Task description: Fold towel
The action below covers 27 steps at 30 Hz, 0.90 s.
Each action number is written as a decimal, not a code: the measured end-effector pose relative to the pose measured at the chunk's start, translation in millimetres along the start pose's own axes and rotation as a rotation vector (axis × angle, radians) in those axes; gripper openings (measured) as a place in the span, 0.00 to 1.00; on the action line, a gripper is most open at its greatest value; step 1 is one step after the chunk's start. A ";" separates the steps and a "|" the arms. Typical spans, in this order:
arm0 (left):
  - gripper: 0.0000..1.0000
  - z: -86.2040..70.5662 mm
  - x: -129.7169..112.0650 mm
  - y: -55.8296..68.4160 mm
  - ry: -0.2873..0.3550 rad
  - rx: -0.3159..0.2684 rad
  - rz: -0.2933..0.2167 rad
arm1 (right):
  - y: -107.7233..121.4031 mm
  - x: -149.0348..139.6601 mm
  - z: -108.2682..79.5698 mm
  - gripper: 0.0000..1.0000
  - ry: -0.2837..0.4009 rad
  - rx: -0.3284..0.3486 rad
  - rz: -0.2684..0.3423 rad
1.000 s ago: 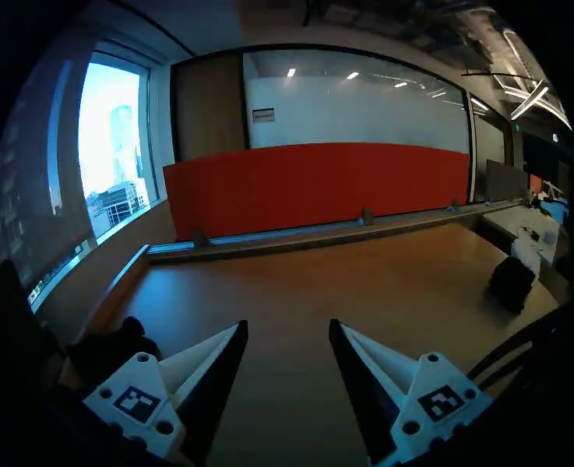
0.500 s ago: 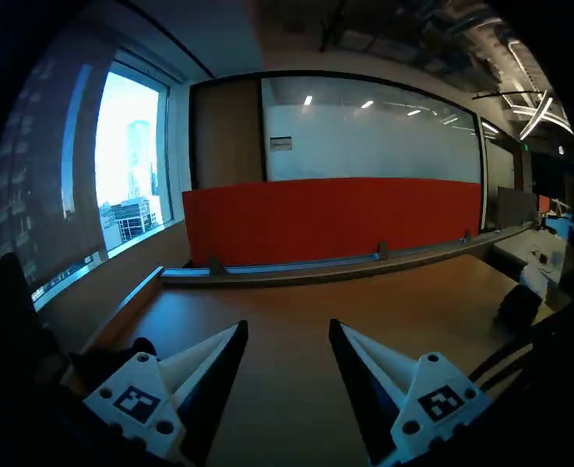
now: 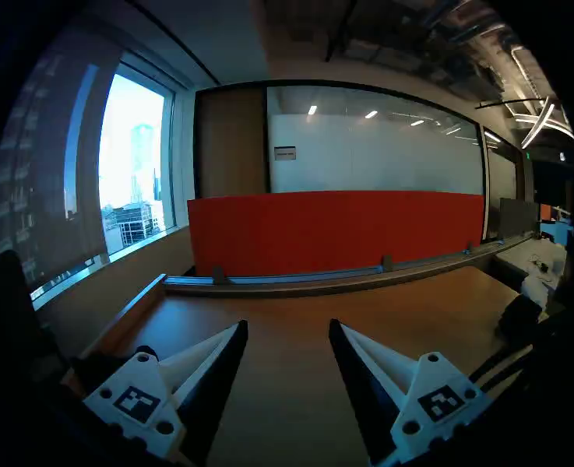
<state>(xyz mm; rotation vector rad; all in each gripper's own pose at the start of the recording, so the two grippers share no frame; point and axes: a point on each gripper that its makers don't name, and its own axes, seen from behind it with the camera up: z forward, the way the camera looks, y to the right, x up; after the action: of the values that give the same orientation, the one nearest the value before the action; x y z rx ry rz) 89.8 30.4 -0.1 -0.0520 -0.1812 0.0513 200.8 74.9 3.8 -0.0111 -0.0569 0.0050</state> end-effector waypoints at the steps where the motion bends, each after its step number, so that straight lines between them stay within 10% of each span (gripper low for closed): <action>1: 0.76 0.5 0.5 -0.1 0.002 0.000 -0.006 | -5.2 0.8 1.6 0.95 0.000 0.003 0.005; 27: 0.76 7.0 17.0 4.9 0.073 -0.016 -0.030 | -68.7 18.2 21.4 0.95 -0.009 0.042 0.034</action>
<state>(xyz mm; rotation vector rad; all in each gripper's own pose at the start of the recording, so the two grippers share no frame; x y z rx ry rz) 105.0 36.5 9.5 -0.0667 -0.1096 0.0181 218.1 6.6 26.9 0.0298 -0.0654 0.0404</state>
